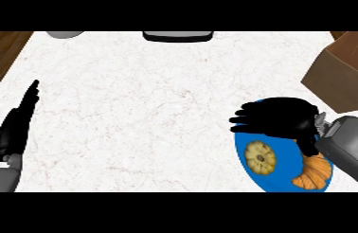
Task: Pick the squash from the plate and place it in the cardboard box
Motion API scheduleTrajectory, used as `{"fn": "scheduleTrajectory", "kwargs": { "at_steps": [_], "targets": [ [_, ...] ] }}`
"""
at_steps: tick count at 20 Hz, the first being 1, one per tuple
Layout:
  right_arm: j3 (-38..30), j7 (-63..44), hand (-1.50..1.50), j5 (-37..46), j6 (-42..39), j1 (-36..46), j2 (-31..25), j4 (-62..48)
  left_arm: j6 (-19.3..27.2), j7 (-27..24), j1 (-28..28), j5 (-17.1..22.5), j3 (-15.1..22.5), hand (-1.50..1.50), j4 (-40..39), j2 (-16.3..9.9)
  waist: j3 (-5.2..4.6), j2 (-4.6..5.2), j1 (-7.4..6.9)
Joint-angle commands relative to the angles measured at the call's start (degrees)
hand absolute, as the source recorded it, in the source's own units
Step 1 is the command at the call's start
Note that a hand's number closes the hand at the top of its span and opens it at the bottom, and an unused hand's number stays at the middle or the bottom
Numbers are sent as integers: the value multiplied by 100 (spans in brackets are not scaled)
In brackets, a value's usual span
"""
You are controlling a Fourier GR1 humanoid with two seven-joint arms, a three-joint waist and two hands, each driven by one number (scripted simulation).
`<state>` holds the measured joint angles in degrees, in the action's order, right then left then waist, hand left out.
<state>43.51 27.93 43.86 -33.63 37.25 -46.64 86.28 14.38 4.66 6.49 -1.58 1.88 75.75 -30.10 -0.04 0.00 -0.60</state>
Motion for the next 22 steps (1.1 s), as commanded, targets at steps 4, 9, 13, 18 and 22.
{"fn": "scheduleTrajectory", "kwargs": {
  "at_steps": [4,9,13,18,22],
  "targets": [
    [232,-449,-150,817,-674,167,795,-183,-292,-411,-26,27,-266,0,-331,56,1,5,16],
    [192,-366,-150,1383,-440,-167,1216,-362,-180,-359,-181,-226,-289,0,-191,288,3,3,26],
    [-216,-165,-150,1510,-658,-453,1010,95,-98,-13,-62,-458,-275,0,-33,474,4,-7,59],
    [-339,24,-150,1362,-1017,-628,878,521,-223,-15,-268,-504,-351,0,188,431,3,-15,66],
    [-197,267,-150,1306,-792,-934,779,593,-263,12,-281,-499,-449,0,219,449,4,-11,57]
  ]
}}
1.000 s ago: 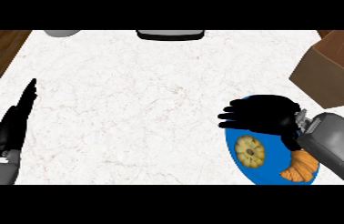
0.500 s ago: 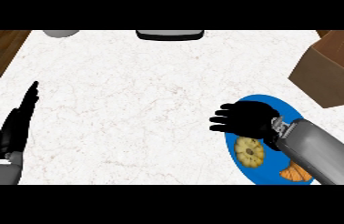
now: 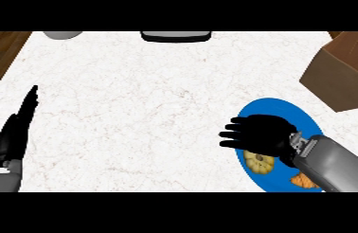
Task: Pick the squash from the plate and place it in the cardboard box
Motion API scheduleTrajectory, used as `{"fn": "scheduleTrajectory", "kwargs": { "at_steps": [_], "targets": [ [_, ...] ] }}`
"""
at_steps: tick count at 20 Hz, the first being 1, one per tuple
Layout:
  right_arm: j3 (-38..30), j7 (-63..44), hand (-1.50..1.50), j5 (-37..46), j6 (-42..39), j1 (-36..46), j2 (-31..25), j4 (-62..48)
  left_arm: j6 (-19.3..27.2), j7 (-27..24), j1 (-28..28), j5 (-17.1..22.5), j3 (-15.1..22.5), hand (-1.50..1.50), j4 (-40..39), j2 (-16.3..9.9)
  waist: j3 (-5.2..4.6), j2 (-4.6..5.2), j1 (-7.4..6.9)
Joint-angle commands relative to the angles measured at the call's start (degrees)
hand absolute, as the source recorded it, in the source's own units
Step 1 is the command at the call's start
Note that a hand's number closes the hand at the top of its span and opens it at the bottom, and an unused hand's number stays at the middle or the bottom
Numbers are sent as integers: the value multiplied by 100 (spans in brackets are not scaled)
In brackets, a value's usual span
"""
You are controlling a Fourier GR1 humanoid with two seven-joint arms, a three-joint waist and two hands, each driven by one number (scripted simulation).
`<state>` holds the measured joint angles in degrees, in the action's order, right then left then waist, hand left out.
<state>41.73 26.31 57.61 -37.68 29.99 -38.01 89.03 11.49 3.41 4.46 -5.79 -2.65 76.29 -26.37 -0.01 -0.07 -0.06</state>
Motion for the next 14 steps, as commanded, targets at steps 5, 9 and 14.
{"fn": "scheduleTrajectory", "kwargs": {
  "at_steps": [5,9,14],
  "targets": [
    [-56,9,-150,-159,-847,-326,161,909,-147,114,-242,-61,-168,0,319,-7,0,-8,-13],
    [171,204,-150,193,-696,-114,-70,509,-81,203,87,-260,-51,0,158,178,0,8,-27],
    [428,-436,-150,749,-452,-530,5,456,-153,424,239,-289,-146,0,189,191,2,6,-5]
  ]
}}
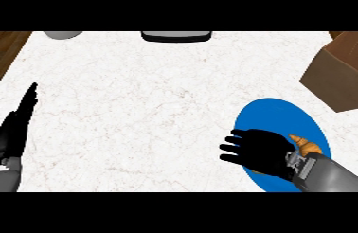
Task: Pick the squash from the plate and place it in the cardboard box
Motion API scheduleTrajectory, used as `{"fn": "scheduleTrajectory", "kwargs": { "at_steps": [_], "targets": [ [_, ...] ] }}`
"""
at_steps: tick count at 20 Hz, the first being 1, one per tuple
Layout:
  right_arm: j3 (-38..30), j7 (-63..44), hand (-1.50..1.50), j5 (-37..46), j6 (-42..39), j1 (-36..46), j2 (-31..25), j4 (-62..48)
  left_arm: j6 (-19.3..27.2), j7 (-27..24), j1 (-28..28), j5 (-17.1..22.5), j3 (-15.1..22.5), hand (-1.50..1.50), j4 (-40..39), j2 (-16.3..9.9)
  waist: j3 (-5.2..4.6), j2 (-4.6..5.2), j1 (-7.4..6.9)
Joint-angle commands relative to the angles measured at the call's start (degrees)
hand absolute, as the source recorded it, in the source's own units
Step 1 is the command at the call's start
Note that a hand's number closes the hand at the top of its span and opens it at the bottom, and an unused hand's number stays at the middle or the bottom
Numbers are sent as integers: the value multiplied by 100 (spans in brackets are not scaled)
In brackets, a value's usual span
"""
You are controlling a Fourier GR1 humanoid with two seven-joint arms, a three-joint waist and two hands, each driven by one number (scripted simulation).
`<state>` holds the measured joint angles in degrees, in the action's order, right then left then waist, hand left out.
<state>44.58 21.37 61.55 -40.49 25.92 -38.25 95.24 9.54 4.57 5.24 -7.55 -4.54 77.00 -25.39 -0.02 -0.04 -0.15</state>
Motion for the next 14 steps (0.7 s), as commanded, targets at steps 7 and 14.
{"fn": "scheduleTrajectory", "kwargs": {
  "at_steps": [7,14],
  "targets": [
    [-206,563,150,842,709,-36,371,-1047,73,-269,112,-300,-89,0,-440,358,2,10,-5],
    [-389,720,150,1224,2008,-79,898,-1376,-110,82,-43,-318,-76,0,196,282,4,5,-29]
  ]
}}
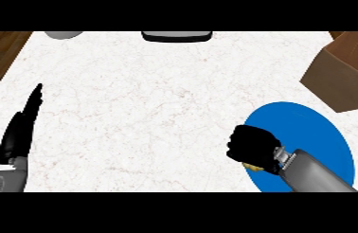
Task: Pick the squash from the plate and place it in the cardboard box
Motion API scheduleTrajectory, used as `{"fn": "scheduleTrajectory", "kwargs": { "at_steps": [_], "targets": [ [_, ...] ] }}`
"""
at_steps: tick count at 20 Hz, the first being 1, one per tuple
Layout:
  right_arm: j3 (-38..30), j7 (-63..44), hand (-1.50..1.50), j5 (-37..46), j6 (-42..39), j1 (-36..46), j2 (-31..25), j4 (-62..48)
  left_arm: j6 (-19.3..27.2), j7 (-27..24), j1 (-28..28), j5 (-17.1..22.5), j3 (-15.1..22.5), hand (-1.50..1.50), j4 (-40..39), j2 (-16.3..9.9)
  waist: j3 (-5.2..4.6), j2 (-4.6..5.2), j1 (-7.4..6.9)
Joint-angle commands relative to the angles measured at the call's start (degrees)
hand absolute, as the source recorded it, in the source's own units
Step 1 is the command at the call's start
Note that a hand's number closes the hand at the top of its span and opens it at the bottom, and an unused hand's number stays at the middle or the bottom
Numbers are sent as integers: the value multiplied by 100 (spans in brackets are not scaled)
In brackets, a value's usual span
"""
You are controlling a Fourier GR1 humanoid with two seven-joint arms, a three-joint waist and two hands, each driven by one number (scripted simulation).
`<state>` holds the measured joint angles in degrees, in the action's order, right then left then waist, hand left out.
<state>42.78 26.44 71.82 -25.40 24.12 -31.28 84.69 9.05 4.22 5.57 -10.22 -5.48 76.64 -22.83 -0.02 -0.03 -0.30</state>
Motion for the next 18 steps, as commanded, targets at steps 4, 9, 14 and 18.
{"fn": "scheduleTrajectory", "kwargs": {
  "at_steps": [4,9,14,18],
  "targets": [
    [-1792,25,150,-687,1319,-518,-680,-445,-22,45,-187,56,-238,0,105,-135,34,0,278],
    [-3888,-483,150,-1904,1411,-787,-1097,-1515,124,64,-376,184,-493,0,47,-117,110,-5,918],
    [-5621,0,150,-2824,1859,-631,-1936,-2672,36,-12,-387,241,-515,0,106,-157,77,42,578],
    [-6625,1001,150,-3509,2274,-577,-2400,-3542,-3,-157,-454,105,-246,0,293,-35,68,41,289]
  ]
}}
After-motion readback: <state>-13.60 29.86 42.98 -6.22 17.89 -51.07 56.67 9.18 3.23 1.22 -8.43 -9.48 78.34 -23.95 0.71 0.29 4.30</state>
